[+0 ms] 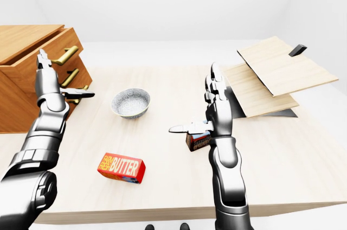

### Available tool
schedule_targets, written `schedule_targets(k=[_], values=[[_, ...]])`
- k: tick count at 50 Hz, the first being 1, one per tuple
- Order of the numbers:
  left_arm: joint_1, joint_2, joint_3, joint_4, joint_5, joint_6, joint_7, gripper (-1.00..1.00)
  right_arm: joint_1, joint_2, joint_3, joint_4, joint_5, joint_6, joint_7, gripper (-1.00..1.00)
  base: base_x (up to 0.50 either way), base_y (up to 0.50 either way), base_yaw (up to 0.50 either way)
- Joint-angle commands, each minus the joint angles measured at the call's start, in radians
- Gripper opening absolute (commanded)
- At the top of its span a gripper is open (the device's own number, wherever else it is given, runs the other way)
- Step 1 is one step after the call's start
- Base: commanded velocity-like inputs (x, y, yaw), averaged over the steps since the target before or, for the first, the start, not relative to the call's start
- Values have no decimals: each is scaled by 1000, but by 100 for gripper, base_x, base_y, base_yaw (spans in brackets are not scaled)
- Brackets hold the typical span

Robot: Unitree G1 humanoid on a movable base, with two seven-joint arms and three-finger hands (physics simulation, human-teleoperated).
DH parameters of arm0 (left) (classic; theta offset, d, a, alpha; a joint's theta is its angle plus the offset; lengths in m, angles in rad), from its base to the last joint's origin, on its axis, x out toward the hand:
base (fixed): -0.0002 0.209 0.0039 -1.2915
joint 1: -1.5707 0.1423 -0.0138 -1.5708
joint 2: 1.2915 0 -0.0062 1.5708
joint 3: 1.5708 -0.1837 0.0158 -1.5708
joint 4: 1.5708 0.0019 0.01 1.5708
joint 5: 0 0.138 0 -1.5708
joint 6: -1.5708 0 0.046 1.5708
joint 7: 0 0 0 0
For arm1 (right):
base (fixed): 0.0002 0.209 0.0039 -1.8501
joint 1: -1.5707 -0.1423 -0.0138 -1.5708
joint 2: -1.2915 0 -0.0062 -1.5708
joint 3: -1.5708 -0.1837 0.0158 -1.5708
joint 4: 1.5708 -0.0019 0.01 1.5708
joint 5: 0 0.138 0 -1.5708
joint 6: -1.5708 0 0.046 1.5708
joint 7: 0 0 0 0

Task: Close the top drawer of the cabinet.

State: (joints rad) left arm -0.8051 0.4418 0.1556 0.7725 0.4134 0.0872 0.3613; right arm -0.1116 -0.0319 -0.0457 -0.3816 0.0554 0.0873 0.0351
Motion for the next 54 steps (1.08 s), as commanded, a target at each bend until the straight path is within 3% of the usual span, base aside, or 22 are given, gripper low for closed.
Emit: schedule_targets(k=[1,26,42,54], values=[[-26,54,27,75,3,0,48,100,8,0,0,-3,-2,0,4,100,0,0,0],[-84,132,32,205,-10,0,89,100,27,-1,-5,-7,-2,0,17,100,0,0,0],[-119,152,26,257,-11,0,102,100,16,-2,-8,-1,1,0,13,100,0,0,0],[-98,160,32,245,-18,0,107,100,26,-4,-10,-10,2,0,17,100,0,0,0]])
